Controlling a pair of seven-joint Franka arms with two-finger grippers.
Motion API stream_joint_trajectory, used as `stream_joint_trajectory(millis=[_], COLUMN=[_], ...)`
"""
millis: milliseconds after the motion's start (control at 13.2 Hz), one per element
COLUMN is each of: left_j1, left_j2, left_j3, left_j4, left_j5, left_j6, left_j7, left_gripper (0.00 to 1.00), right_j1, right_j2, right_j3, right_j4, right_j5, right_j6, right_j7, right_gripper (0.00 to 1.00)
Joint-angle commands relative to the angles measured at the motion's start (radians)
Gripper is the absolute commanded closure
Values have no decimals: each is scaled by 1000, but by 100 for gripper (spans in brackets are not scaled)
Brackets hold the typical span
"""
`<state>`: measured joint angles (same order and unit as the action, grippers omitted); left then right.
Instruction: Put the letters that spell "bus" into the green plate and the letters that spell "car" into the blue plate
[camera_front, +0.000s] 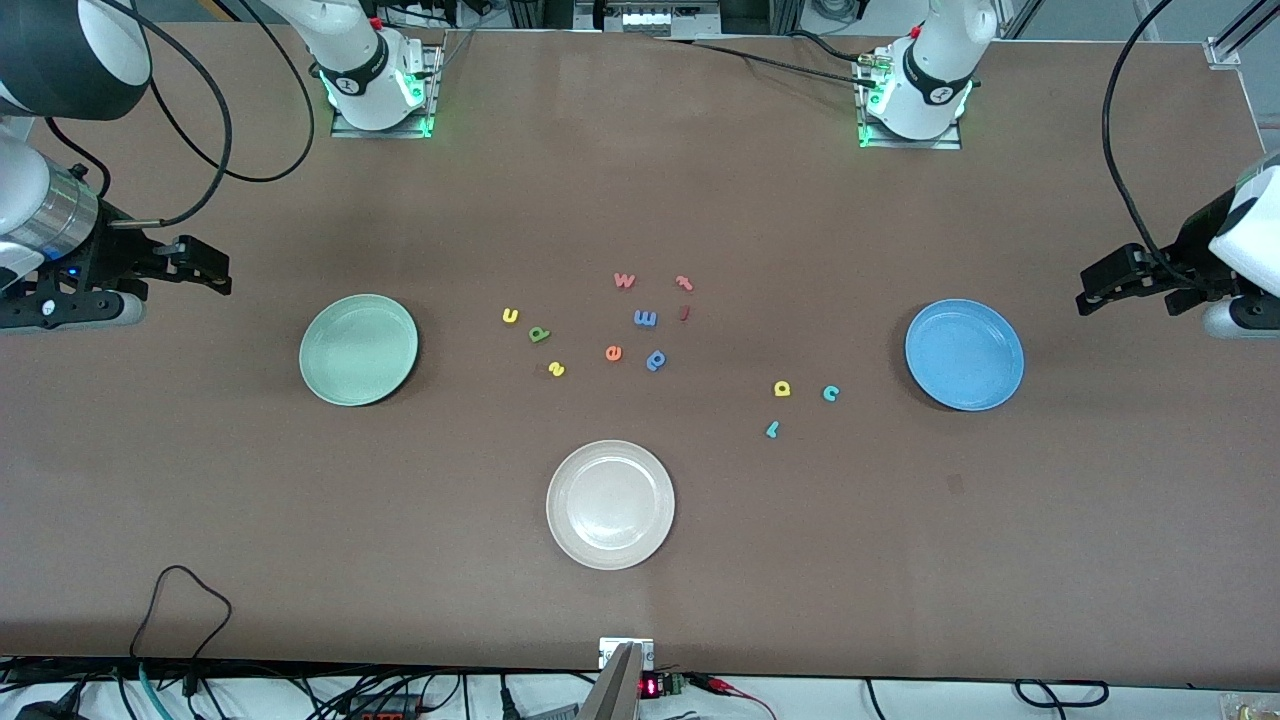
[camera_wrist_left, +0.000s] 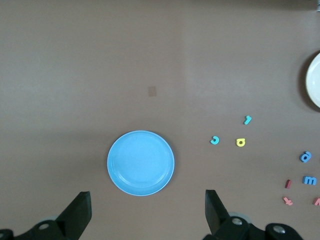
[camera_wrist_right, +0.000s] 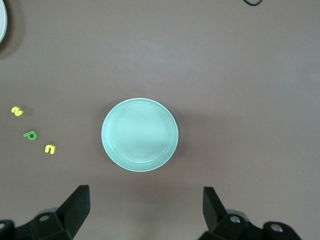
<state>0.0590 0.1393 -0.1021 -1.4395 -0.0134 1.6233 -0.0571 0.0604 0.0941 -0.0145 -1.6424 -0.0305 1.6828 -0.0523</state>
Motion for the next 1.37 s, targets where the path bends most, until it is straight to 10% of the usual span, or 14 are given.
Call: stream_joint_trajectory(millis=[0,759,1291], left_j1=[-28,-25,-102], left_j2=[5,51,331], left_j3=[33,45,32], left_j4=[36,24,41], left_j5=[0,0,-14], left_j6=[-11,-26,27], left_j7=[2,2,11], left_gripper=[0,0,0], right_j1=[-5,61,136], right_j2=[-13,27,58], right_j3=[2,8,132], right_j4=[1,-40,-400], right_j5=[-8,0,32], right_j6=[-3,-6,418], right_j7=[17,20,302], right_gripper=[0,0,0])
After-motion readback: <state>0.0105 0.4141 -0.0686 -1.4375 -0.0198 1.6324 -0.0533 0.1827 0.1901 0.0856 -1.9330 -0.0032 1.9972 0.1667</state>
